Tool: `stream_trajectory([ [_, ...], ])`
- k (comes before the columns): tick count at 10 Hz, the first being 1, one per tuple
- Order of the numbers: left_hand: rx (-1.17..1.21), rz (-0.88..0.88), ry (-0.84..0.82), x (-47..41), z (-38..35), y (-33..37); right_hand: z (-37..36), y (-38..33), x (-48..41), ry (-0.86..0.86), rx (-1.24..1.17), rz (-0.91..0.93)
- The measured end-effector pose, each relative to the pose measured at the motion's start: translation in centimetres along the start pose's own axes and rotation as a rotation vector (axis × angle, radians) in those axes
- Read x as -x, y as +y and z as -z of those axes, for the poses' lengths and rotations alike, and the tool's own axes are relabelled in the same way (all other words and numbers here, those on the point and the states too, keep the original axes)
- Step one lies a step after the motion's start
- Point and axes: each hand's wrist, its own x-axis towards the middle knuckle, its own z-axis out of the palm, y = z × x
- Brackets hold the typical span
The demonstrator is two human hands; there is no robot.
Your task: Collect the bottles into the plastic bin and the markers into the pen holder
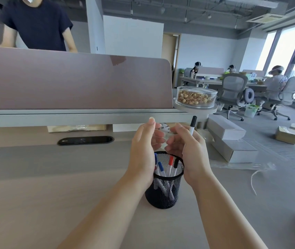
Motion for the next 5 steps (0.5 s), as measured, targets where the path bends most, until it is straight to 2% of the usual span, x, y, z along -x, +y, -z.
stream_trajectory([
  [3, 0.022, 0.007, 0.051, -0.2, 0.2, -0.1, 0.0, 0.3, -0.2, 0.029, 0.064, 0.005],
  [4, 0.008, 0.014, 0.087, 0.1, -0.2, 0.4, -0.3, 0.2, 0.0, 0.036, 0.075, 0.034],
  [5, 0.053, -0.043, 0.109, 0.5, -0.7, 2.5, -0.3, -2.0, 0.5, 0.075, -0.013, 0.126],
])
